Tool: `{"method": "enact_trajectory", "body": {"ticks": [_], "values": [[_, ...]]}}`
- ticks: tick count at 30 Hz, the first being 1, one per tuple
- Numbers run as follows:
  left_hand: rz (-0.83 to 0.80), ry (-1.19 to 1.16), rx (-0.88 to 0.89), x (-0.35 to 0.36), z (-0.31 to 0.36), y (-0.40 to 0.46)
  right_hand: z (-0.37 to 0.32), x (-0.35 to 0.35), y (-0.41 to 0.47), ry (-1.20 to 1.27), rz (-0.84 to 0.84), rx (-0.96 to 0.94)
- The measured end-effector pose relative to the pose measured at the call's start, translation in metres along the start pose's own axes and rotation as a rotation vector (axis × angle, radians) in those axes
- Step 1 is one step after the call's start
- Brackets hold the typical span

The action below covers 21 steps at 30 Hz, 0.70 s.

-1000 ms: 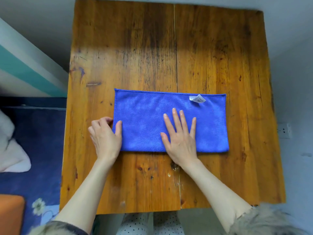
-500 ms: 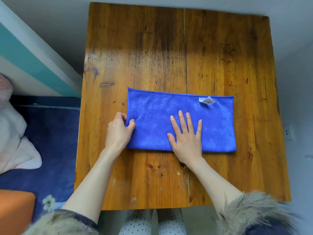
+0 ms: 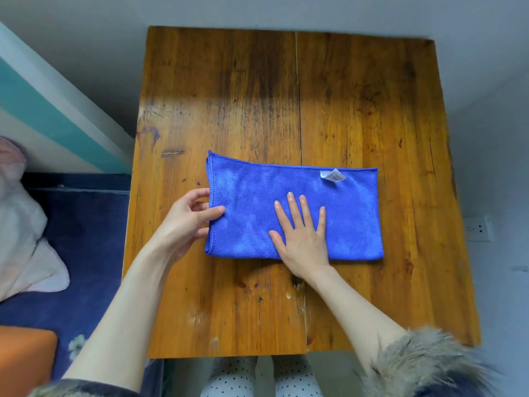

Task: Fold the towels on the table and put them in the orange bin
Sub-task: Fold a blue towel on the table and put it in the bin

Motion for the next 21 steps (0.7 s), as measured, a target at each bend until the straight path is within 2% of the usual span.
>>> {"method": "enact_trajectory", "body": {"ticks": [3, 8, 14, 18, 21], "values": [[0.008, 0.050, 0.070, 0.023, 0.012, -0.012, 0.014, -0.015, -0.008, 0.218, 0.037, -0.022], [-0.009, 0.154, 0.162, 0.086, 0.027, -0.024, 0.083, -0.035, -0.044, 0.539, 0.175, 0.160], [-0.040, 0.434, 0.318, 0.178, 0.012, -0.021, 0.151, -0.026, -0.069, 0.580, 0.182, 0.223], [-0.032, 0.633, 0.366, 0.227, -0.018, -0.014, 0.166, -0.017, -0.081, 0.600, 0.218, 0.223], [0.003, 0.710, 0.396, 0.246, -0.034, -0.009, 0.170, -0.012, -0.078, 0.679, 0.184, 0.196]]}}
Point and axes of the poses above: each hand's wrist, its own y-axis towards the middle knuckle, its own x-axis out of the palm, z = x × y, the point moved 8 cm from there along y, towards the middle knuckle, and after that the axes turned 11 degrees about -y, right-handed, at the moved point
